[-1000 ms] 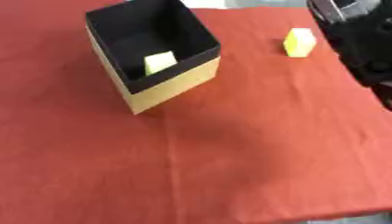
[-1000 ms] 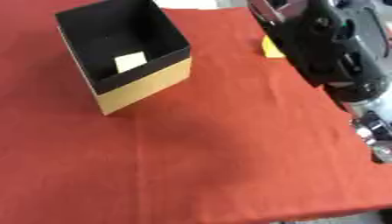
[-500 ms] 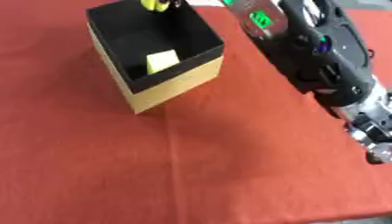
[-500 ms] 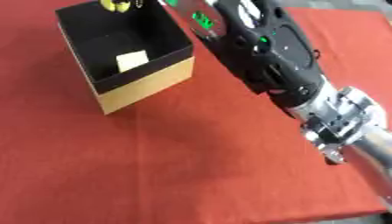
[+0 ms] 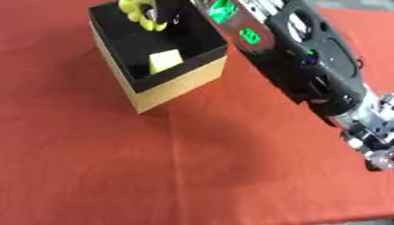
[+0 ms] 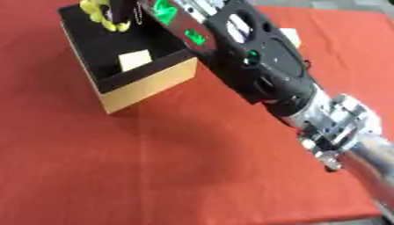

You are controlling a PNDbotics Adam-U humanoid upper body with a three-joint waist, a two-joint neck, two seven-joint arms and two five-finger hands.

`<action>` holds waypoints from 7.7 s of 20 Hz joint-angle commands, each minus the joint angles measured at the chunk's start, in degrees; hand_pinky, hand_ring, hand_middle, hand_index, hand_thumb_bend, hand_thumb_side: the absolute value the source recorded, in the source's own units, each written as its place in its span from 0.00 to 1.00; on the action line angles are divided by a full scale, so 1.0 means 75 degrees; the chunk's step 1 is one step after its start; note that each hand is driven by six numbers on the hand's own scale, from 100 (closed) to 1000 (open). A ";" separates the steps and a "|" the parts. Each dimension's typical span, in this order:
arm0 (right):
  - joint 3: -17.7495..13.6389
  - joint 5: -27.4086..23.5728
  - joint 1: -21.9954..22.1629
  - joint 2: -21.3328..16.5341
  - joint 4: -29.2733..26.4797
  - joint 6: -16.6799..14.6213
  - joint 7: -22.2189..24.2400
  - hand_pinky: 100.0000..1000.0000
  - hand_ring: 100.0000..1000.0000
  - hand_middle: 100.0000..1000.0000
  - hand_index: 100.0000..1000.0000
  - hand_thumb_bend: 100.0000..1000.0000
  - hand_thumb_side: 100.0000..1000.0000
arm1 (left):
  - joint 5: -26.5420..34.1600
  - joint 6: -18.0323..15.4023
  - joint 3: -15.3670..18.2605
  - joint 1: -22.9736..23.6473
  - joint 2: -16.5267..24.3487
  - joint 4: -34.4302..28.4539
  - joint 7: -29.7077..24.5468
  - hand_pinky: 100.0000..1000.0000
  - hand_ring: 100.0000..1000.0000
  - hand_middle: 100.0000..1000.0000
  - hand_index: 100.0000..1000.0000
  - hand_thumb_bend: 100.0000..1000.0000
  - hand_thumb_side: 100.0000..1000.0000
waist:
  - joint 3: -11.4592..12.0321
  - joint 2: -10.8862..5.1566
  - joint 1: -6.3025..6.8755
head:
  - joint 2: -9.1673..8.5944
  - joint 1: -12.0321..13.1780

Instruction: Pick up objects on the table and place them in the box.

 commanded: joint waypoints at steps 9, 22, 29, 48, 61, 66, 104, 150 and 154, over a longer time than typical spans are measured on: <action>0.0239 -0.0134 -0.0046 0.0030 0.0741 0.1912 0.1815 0.53 0.54 0.48 0.58 0.00 0.00 | 0.0051 0.0004 0.0022 -0.0136 -0.0008 -0.0150 -0.0047 0.42 0.55 0.65 0.54 0.00 0.52 | 0.0060 -0.0091 0.0038 | -0.0129 -0.0076; 0.0241 -0.0559 -0.0040 0.0190 0.1398 0.1253 0.1815 0.77 0.79 0.75 0.82 0.24 0.29 | 0.0040 0.0010 0.0034 -0.0151 -0.0028 -0.0150 -0.0067 0.42 0.55 0.65 0.54 0.00 0.52 | 0.0064 -0.0016 0.0026 | -0.0110 -0.0077; 0.0241 -0.0384 -0.0065 0.0126 0.1427 0.0955 0.1815 0.85 0.93 0.85 0.91 0.33 0.44 | 0.0040 0.0010 0.0036 -0.0145 -0.0033 -0.0150 -0.0070 0.42 0.55 0.65 0.54 0.00 0.52 | 0.0006 -0.0031 0.0060 | -0.0084 -0.0065; -0.0232 -0.0476 -0.0167 -0.0081 0.0304 0.1429 0.1815 0.86 0.91 0.82 0.94 0.46 0.11 | 0.0016 0.0018 0.0048 -0.0091 -0.0045 -0.0150 -0.0060 0.42 0.55 0.65 0.53 0.00 0.52 | -0.0133 -0.0156 0.0144 | -0.0030 -0.0018; -0.1378 -0.0707 0.0729 -0.2265 -0.2159 0.1361 0.1815 0.86 0.89 0.80 0.93 0.39 0.14 | -0.0067 -0.0011 0.0133 -0.0014 0.0061 -0.0150 0.0074 0.42 0.55 0.65 0.53 0.00 0.52 | -0.0359 -0.0182 0.0212 | 0.0079 0.0244; -0.1989 -0.1134 0.2018 -0.3683 -0.2805 0.1610 0.1815 0.87 0.92 0.82 0.94 0.42 0.18 | -0.0115 -0.0041 0.0165 -0.0022 0.0103 -0.0150 0.0120 0.41 0.55 0.65 0.53 0.00 0.52 | -0.0448 -0.0123 0.0300 | 0.0044 0.0376; -0.3136 -0.2298 0.4830 -0.5377 -0.1019 0.2171 0.1815 0.92 0.97 0.87 0.96 0.37 0.00 | -0.0235 -0.0151 0.0202 -0.0139 0.0179 -0.0150 0.0154 0.41 0.55 0.65 0.52 0.00 0.52 | -0.0461 0.0274 0.0502 | -0.0504 0.0722; -0.2762 -0.2533 0.3405 -0.4964 0.0822 0.1451 0.1201 0.92 0.98 0.89 0.94 0.34 0.00 | -0.0330 -0.0283 0.0139 -0.0390 0.0371 -0.0150 -0.0033 0.39 0.54 0.66 0.51 0.00 0.52 | -0.0171 0.0997 0.0414 | -0.0940 0.0338; -0.2764 -0.2557 0.3335 -0.4922 0.0998 0.1471 0.1162 0.93 0.98 0.89 0.94 0.34 0.00 | -0.0343 -0.0290 0.0132 -0.0413 0.0378 -0.0150 -0.0055 0.39 0.54 0.66 0.51 0.00 0.52 | -0.0140 0.1069 0.0412 | -0.1000 0.0297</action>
